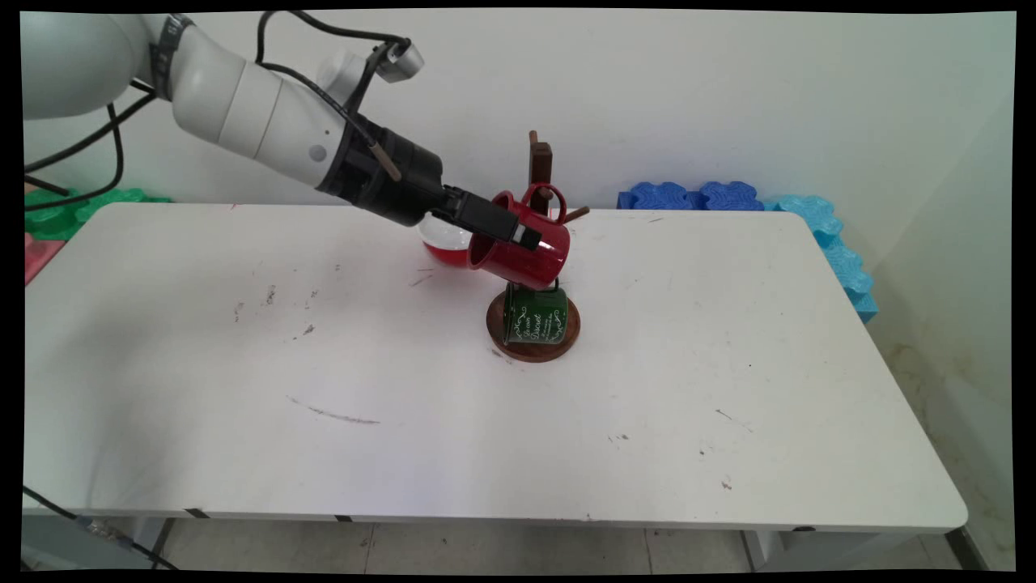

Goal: Pick up the red mug from the rack, then place the picked object on the table

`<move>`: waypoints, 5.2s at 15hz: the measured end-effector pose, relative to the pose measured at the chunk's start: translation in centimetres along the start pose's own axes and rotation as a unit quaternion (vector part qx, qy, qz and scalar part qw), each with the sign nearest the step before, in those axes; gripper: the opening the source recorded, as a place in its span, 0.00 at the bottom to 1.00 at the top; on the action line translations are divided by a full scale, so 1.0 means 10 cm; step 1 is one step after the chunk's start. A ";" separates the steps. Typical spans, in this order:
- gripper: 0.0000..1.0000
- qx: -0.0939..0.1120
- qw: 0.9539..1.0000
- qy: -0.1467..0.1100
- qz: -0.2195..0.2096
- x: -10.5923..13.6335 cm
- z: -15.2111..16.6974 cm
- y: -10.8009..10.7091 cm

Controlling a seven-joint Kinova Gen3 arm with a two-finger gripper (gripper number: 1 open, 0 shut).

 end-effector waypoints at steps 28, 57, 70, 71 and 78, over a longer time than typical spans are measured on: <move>0.00 -0.008 1.000 0.003 0.011 0.04 0.14 0.05; 0.00 -0.031 0.998 -0.007 0.054 0.01 -0.14 0.53; 0.00 0.009 0.991 -0.053 0.119 -0.13 -0.48 0.45; 0.00 0.015 0.991 -0.058 0.123 -0.14 -0.52 0.43; 0.00 0.056 0.982 -0.094 0.155 -0.23 -0.74 0.24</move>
